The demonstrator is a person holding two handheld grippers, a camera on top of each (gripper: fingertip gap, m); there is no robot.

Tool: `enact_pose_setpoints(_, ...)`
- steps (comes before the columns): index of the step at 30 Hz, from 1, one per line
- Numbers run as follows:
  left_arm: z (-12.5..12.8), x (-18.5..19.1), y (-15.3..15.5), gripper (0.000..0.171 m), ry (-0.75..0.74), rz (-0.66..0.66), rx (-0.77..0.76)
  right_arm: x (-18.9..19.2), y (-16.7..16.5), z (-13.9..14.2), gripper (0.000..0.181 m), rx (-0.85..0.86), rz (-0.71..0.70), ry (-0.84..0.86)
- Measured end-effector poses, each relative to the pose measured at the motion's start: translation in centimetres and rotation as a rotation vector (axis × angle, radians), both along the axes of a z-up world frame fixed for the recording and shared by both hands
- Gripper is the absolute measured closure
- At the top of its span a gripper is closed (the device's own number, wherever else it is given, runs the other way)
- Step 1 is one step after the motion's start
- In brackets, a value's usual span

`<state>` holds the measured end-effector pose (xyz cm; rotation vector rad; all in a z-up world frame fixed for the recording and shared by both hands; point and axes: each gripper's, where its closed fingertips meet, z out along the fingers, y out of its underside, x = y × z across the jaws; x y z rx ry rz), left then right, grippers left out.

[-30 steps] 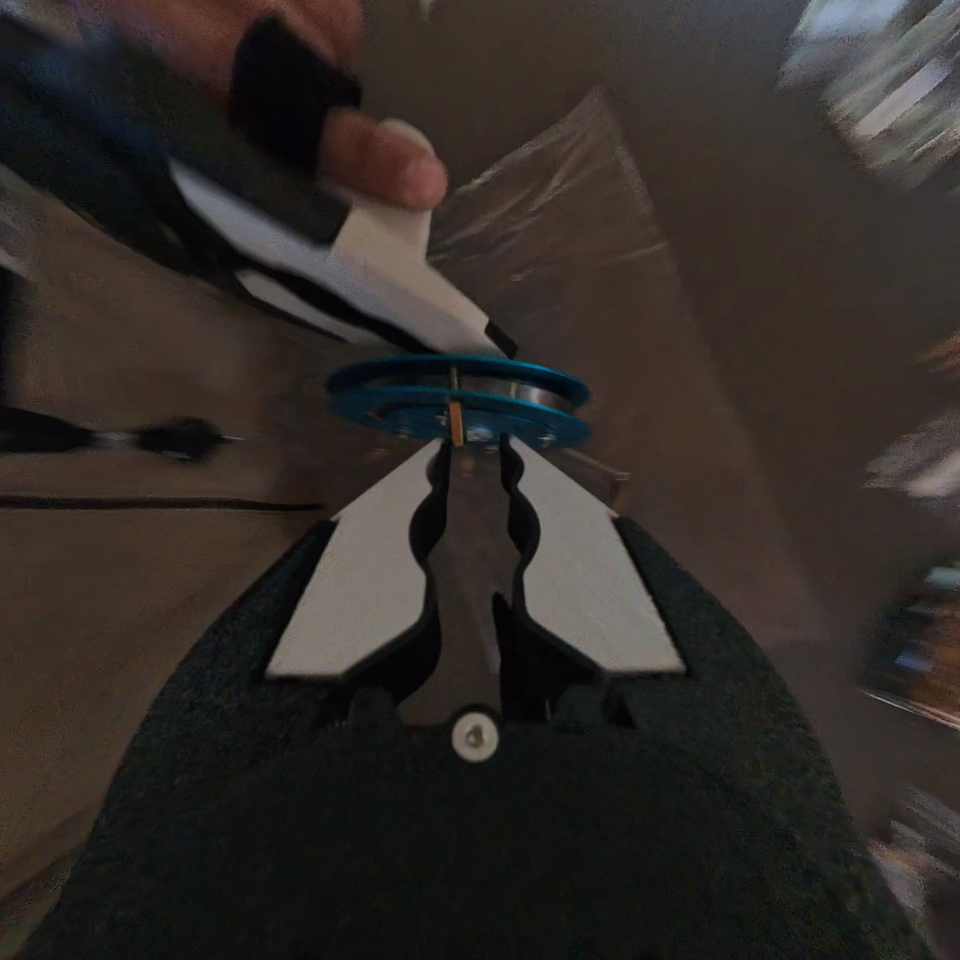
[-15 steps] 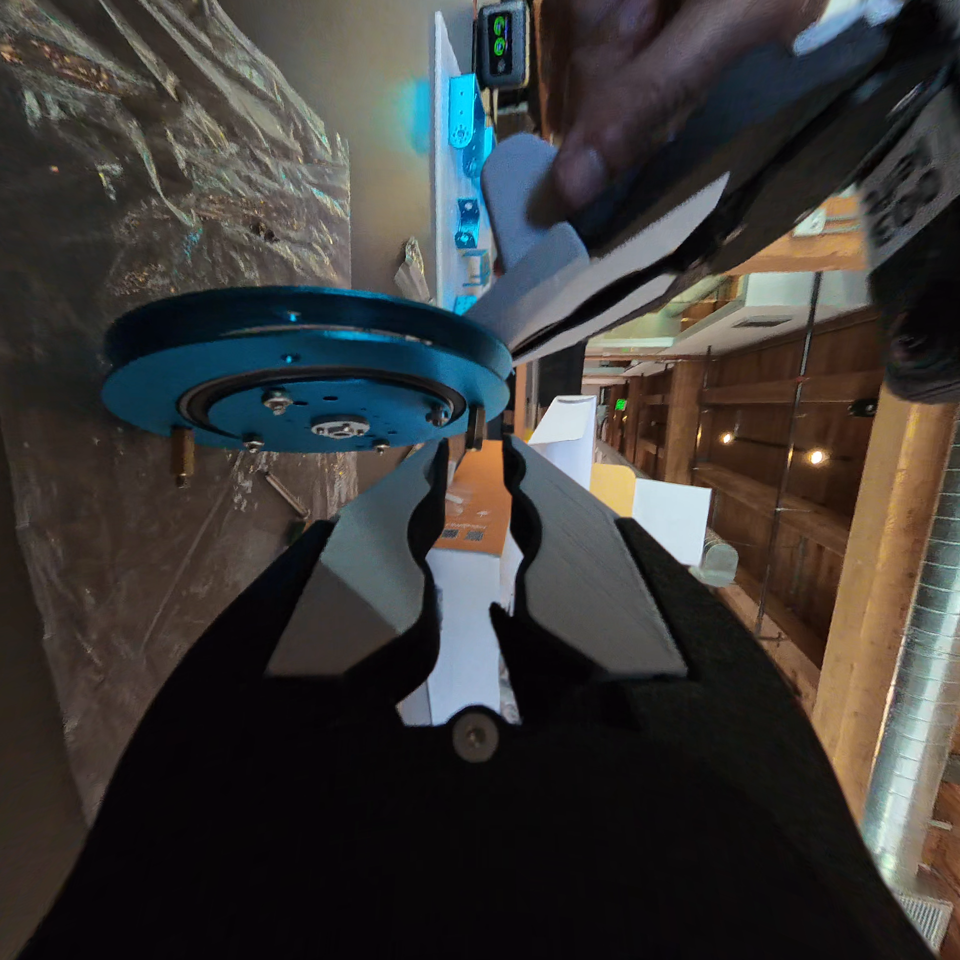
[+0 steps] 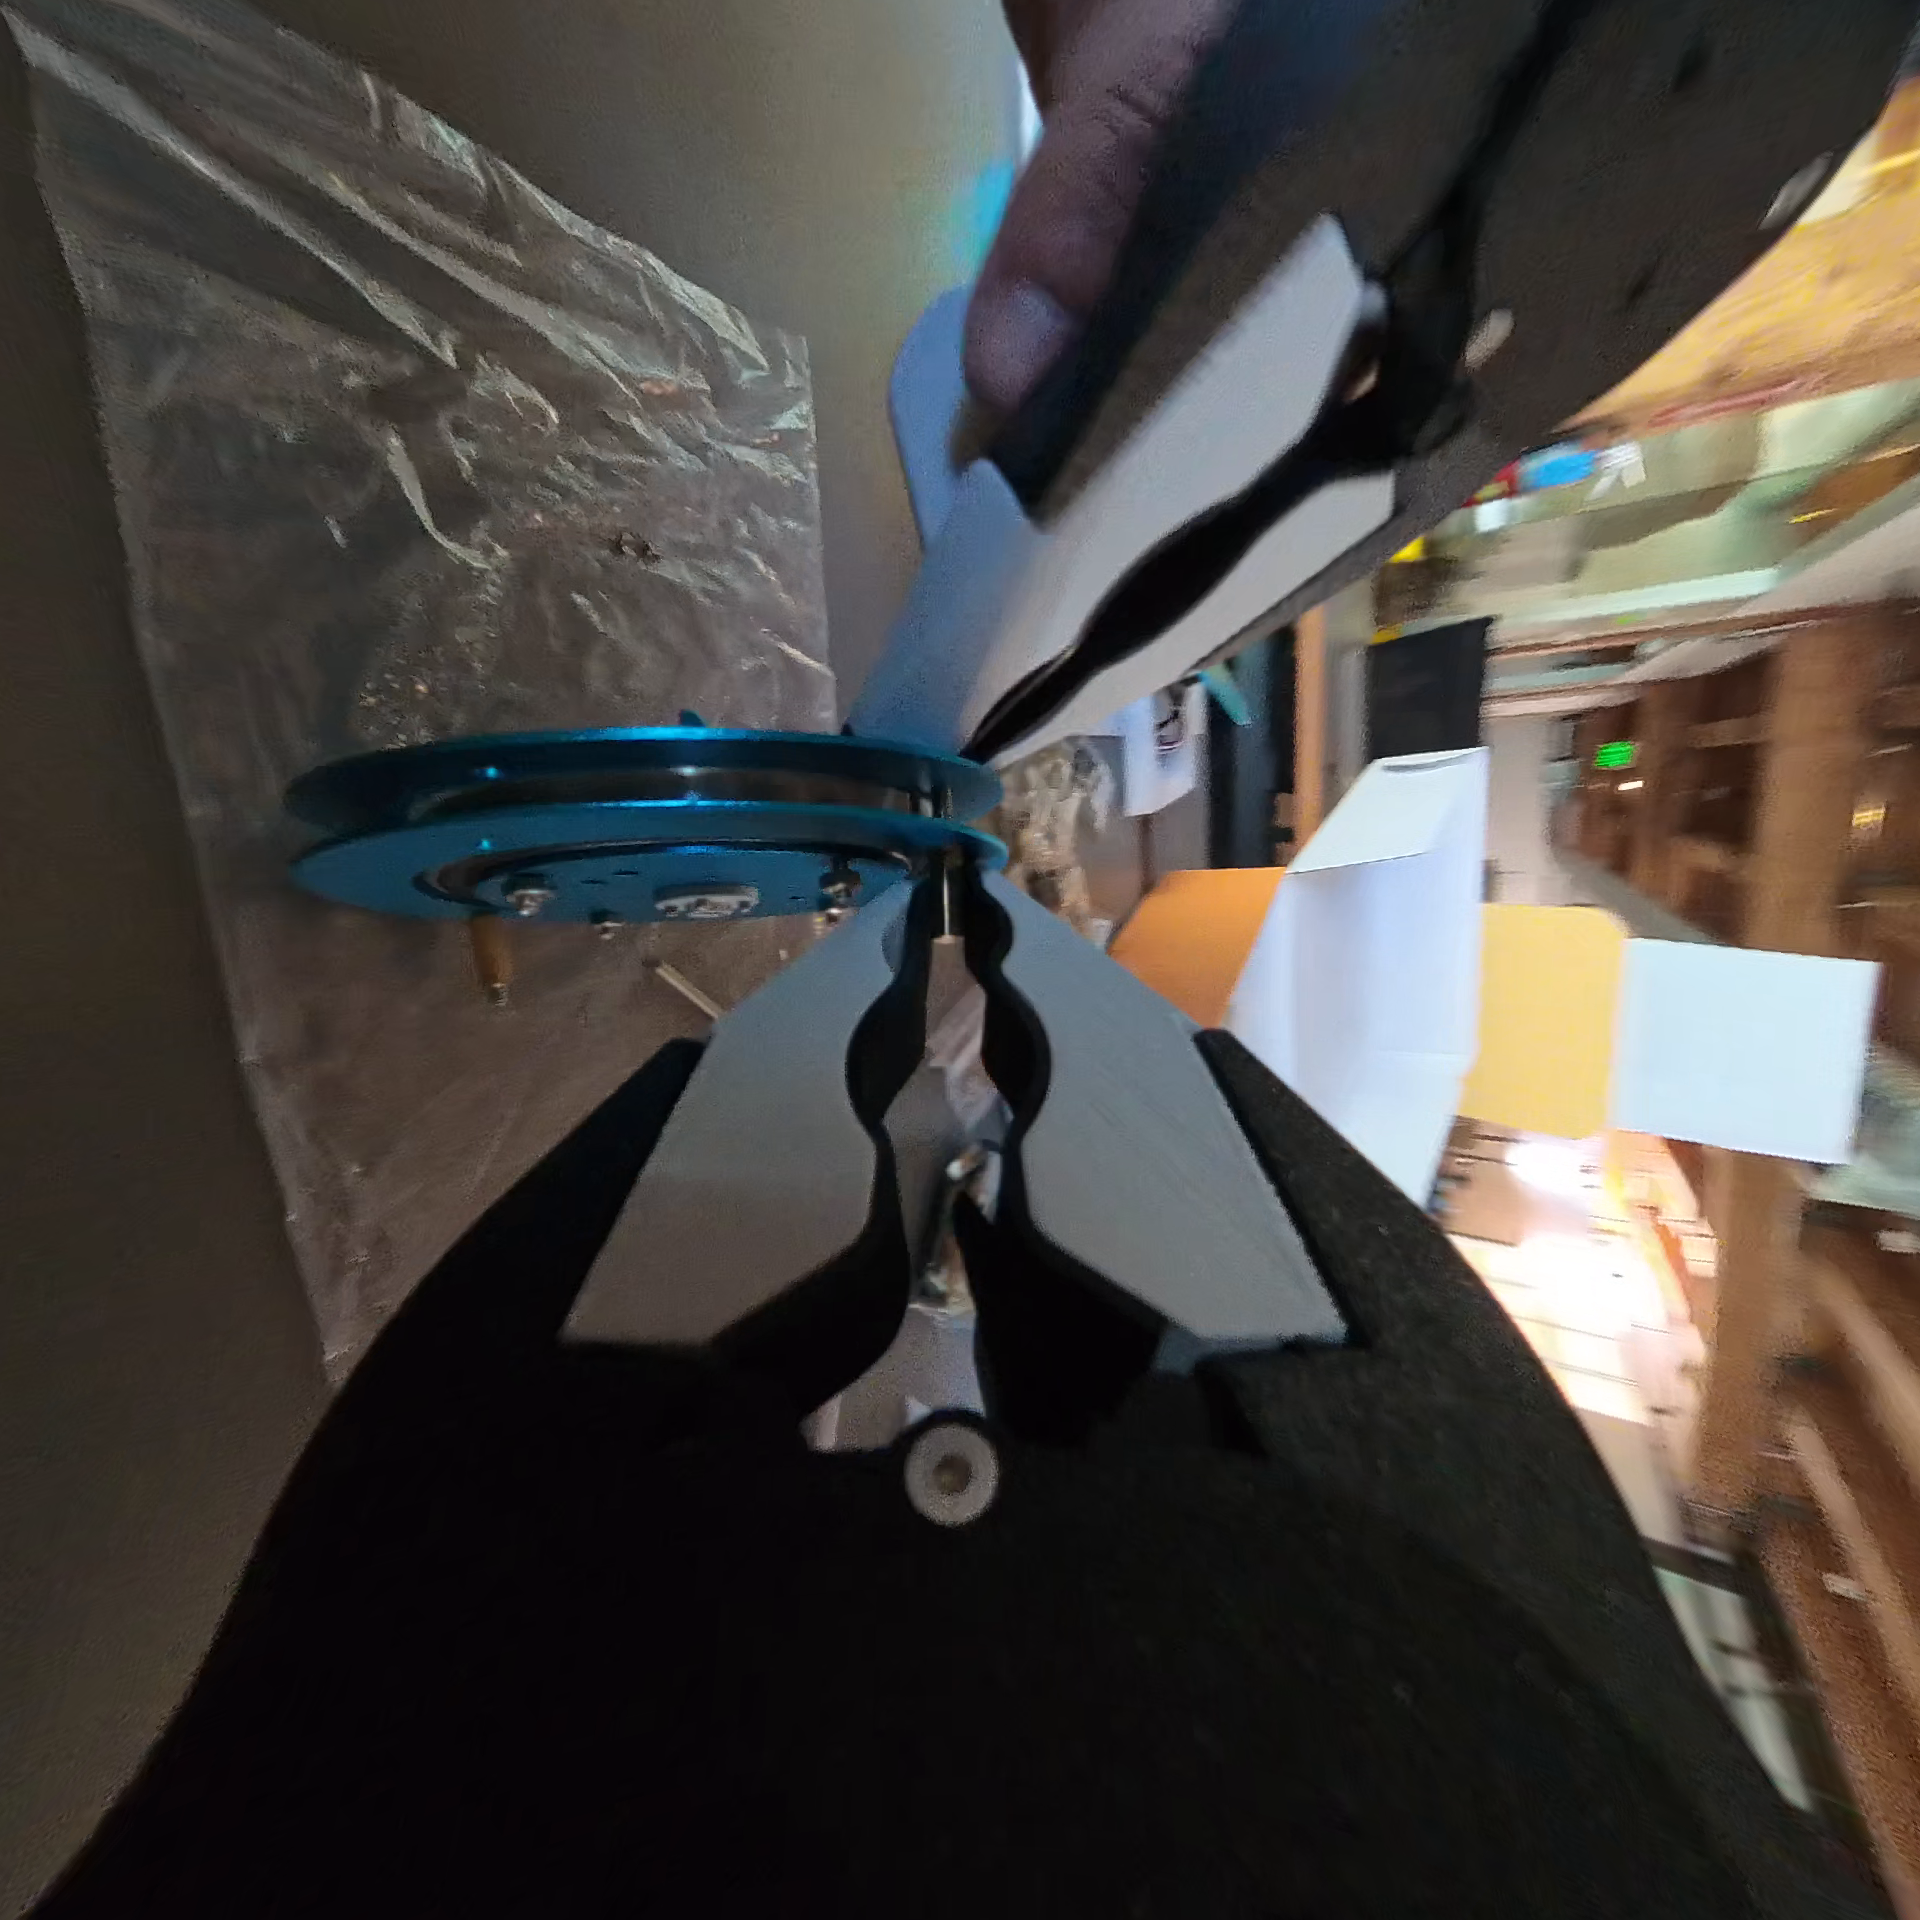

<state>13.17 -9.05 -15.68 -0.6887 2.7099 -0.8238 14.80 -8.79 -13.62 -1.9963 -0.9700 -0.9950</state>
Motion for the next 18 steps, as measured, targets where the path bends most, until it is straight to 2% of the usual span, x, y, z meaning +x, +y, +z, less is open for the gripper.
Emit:
enact_pose_setpoints(10, 0.3, 0.7, -0.2, 0.170, -0.487, 0.013, 0.297, -0.9, -1.3, -0.7, 0.177, -0.342, -0.053, 0.614)
enact_pose_setpoints(18, 1.0, 1.9, 0.3, 0.170, -0.813, 0.070, 0.608, -1.1, -2.3, -1.0, 0.177, -0.625, -0.235, 0.966)
